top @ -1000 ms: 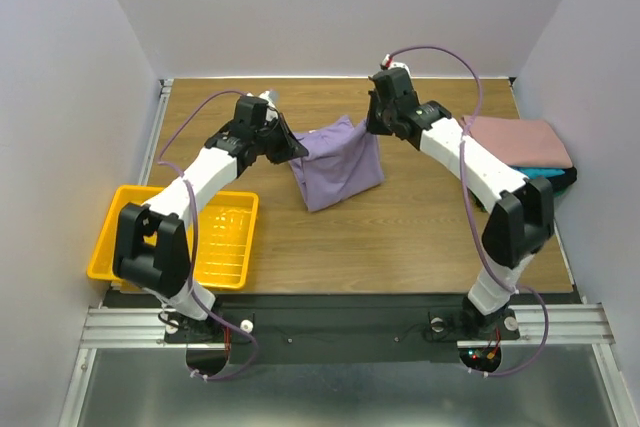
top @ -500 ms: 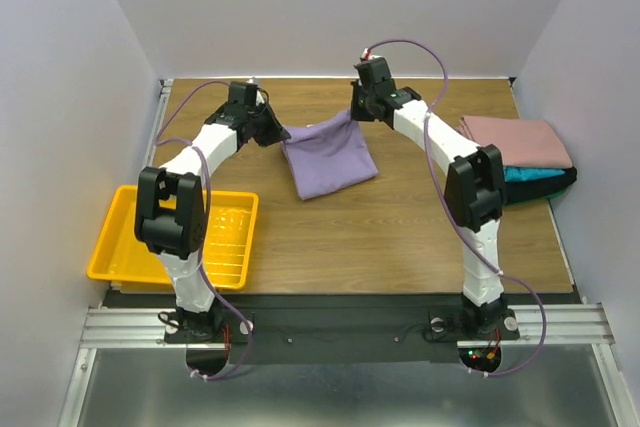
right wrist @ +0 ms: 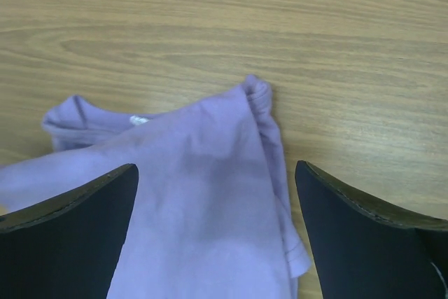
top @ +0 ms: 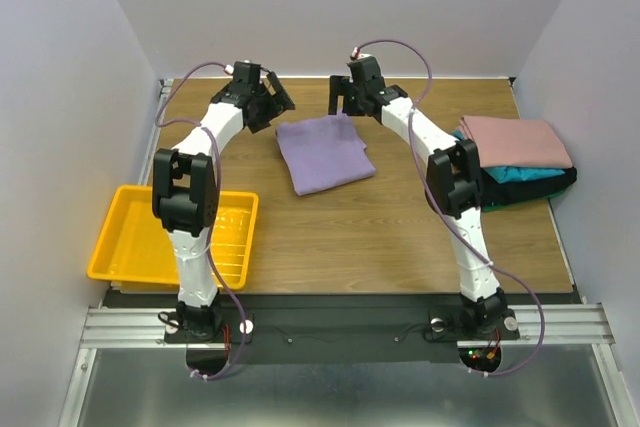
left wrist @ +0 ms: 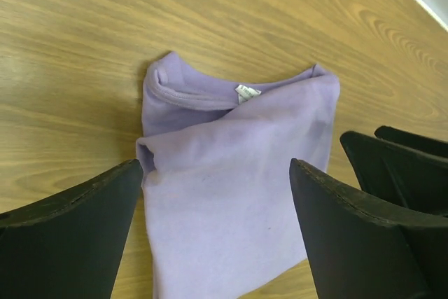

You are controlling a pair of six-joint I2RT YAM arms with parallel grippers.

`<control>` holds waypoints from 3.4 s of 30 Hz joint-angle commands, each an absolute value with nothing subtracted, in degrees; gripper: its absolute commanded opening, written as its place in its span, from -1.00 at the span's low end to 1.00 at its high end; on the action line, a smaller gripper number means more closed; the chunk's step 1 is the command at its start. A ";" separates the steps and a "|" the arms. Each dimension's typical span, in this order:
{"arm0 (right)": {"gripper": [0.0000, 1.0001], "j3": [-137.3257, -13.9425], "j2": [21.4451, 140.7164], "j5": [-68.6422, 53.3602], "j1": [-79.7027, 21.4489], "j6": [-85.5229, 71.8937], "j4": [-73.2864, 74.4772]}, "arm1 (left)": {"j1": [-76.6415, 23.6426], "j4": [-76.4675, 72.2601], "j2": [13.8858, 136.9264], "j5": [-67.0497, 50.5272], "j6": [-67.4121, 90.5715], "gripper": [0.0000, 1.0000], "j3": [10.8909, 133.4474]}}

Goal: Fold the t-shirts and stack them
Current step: Fold the tshirt, then neatly place the folded tshirt to the corner

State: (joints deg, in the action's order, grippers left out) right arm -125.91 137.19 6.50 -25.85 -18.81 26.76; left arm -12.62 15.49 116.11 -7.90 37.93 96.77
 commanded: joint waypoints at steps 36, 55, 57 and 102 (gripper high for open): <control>1.00 -72.53 113.40 -2.90 -27.77 -31.47 16.17 | -20.21 5.45 109.54 -21.01 31.37 0.97 67.27; 1.00 -62.75 93.77 0.27 -28.74 -24.35 20.65 | -22.68 15.38 74.01 -5.28 34.36 0.97 60.48; 1.00 -63.28 95.70 0.44 -28.83 -24.08 20.92 | -22.59 16.69 70.67 -2.64 34.80 0.97 58.64; -0.99 -91.22 101.08 50.10 -13.10 14.76 36.91 | -12.84 19.34 66.09 4.92 32.43 0.97 53.53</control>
